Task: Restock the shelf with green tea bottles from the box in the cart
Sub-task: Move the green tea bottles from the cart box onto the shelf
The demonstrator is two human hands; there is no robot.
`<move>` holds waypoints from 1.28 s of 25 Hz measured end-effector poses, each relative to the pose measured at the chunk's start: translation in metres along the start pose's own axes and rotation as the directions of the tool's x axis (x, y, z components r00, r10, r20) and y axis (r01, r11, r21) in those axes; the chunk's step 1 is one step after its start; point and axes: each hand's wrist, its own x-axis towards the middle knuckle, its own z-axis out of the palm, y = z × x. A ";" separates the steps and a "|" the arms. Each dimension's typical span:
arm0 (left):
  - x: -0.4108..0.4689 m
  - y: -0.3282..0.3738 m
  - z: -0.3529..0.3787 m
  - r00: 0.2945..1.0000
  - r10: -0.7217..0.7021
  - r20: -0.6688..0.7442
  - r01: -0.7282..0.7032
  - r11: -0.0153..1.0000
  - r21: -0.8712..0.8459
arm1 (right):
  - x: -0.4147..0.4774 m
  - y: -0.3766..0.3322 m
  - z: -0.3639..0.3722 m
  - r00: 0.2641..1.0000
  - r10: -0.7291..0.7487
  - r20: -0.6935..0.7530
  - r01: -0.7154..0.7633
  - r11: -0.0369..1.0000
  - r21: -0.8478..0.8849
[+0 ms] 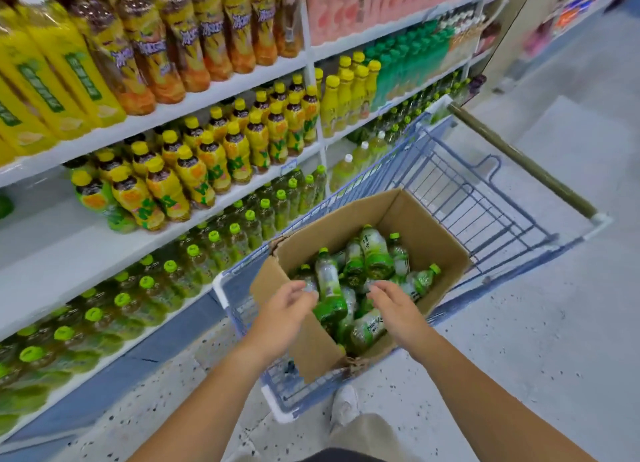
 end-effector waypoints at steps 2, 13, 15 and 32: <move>0.027 0.013 0.034 1.000 -0.013 -0.024 0.012 0.999 -0.030 | 0.026 0.005 -0.033 0.999 0.017 0.049 -0.014 0.999 -0.045; 0.144 0.007 0.084 0.966 -0.176 -0.189 0.222 0.940 0.259 | 0.161 0.024 -0.091 0.995 0.081 0.053 -0.063 0.958 -0.280; 0.168 -0.006 0.084 0.960 -0.189 -0.207 0.252 0.904 0.346 | 0.190 0.027 -0.084 0.996 0.082 0.027 -0.069 0.948 -0.309; 0.283 -0.078 0.136 0.852 -0.331 -0.406 0.523 0.567 0.637 | 0.315 0.029 -0.035 0.973 0.218 -0.069 -0.204 0.691 -0.693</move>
